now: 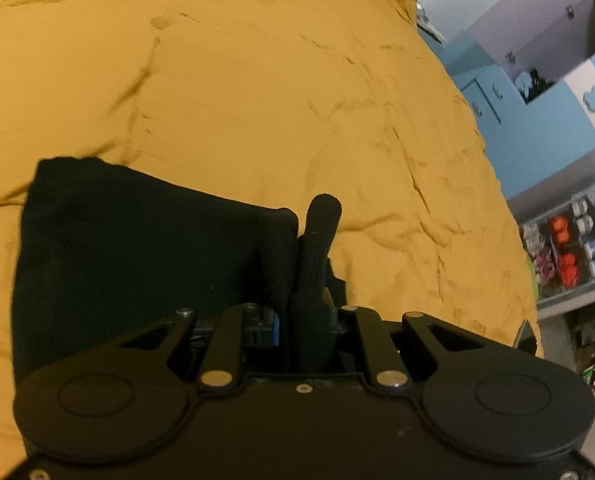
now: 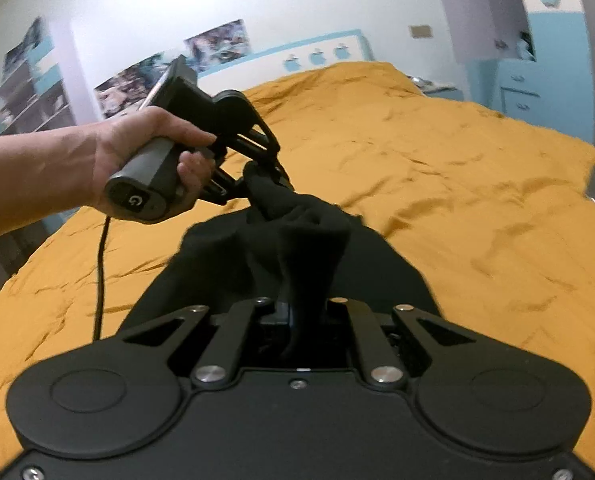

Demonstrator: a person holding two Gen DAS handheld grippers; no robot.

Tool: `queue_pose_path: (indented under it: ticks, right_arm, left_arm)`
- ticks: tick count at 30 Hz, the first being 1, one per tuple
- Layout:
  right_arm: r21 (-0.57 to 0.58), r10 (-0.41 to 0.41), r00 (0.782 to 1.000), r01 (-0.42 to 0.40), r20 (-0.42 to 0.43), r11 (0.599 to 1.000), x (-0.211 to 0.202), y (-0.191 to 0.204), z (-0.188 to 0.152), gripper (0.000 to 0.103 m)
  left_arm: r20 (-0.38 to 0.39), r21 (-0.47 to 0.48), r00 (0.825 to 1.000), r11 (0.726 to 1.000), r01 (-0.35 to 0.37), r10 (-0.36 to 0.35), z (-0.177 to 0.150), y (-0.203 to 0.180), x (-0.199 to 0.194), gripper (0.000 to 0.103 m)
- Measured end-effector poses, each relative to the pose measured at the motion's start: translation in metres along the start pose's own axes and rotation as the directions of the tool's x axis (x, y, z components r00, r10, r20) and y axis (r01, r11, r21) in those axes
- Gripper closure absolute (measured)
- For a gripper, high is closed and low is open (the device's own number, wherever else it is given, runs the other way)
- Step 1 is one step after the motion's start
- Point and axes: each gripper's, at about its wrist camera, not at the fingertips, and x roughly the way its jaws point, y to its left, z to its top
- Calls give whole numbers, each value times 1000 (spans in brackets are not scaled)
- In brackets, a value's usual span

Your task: Fold small clothes

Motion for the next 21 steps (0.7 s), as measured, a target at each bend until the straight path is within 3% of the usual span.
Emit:
queue_pose_path:
  ticks: [7,21]
  right_arm:
    - [84,-14,999,18,-50,996,12,-28,-10,99]
    - [156,-14,997,25,-73,987,15,-38,-20,98]
  left_arm:
    - [-29,26,997,997,-69,70,-5,-27,38,90]
    - [-46,55,992,992,-117,120,-12,-44,59,88]
